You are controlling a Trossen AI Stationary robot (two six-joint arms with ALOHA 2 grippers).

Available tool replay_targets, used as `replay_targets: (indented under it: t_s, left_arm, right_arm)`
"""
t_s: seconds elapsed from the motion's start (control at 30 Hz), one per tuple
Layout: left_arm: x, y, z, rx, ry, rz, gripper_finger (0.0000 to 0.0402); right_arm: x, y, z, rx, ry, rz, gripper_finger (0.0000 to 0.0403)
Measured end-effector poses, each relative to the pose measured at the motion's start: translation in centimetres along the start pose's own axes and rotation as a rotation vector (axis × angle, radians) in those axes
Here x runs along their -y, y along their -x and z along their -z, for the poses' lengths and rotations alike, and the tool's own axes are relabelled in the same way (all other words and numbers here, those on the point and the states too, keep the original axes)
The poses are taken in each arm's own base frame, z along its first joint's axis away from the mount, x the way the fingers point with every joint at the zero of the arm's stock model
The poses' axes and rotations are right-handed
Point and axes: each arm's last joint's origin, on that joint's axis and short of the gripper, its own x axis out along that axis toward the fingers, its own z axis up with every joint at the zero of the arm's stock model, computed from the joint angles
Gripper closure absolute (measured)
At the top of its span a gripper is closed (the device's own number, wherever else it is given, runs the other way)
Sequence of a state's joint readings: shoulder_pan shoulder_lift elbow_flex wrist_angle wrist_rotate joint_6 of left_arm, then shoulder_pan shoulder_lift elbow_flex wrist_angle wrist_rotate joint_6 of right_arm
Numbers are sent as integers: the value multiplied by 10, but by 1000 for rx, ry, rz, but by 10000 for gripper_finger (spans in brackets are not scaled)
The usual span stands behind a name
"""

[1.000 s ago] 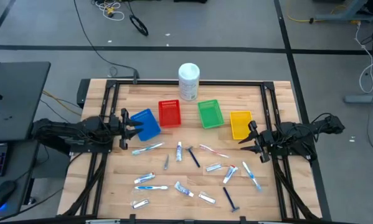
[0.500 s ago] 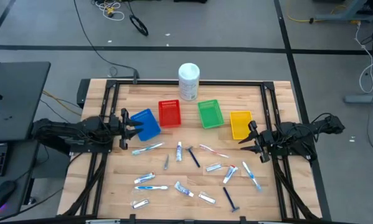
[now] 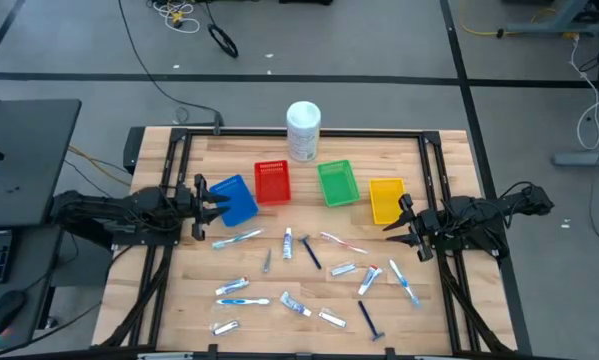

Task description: Pick & Place Travel size toiletries

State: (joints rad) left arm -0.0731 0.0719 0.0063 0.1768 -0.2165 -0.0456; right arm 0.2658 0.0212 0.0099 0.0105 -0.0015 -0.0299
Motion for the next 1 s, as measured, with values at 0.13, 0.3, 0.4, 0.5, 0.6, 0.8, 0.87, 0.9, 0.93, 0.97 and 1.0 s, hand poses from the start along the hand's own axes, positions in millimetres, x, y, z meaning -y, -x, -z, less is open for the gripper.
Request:
replay_targets:
  t_s: [0.13, 0.3, 0.4, 0.5, 0.6, 0.8, 0.87, 0.9, 0.93, 0.97, 1.0]
  left_arm:
    - [0, 0, 0, 1, 0, 0, 274]
    - [0, 0, 0, 1, -40, -5, 274]
    - [-1, 0, 0, 0, -146, -34, 274]
    - [-1, 0, 0, 0, -162, -47, 274]
    - [-1, 0, -1, 4, -131, -49, 274]
    - [0, 0, -2, 22, -17, 4, 274]
    - [1, 0, -2, 21, 19, 20, 274]
    - [1, 0, -2, 23, 23, 20, 274]
    - [0, 0, -2, 24, 11, 9, 274]
    - [-1, 0, -2, 25, -8, -22, 274]
    - [-2, 0, -2, 26, -22, -68, 274]
  right_arm:
    - [0, 0, 0, 0, 0, 0, 283]
    - [0, 0, 0, 0, 0, 0, 283]
    - [0, 0, 0, 0, 0, 0, 283]
    - [0, 0, 0, 0, 0, 0, 283]
    - [0, 0, -1, 8, 0, 1, 283]
    - [0, 0, -3, 35, 0, 2, 283]
    - [0, 0, -5, 55, -56, -19, 283]
    - [-1, 0, -6, 65, -67, -28, 283]
    - [-1, 0, -7, 74, -74, -30, 283]
    - [-1, 0, -8, 79, -74, -30, 283]
    - [-1, 0, -8, 84, -74, -29, 283]
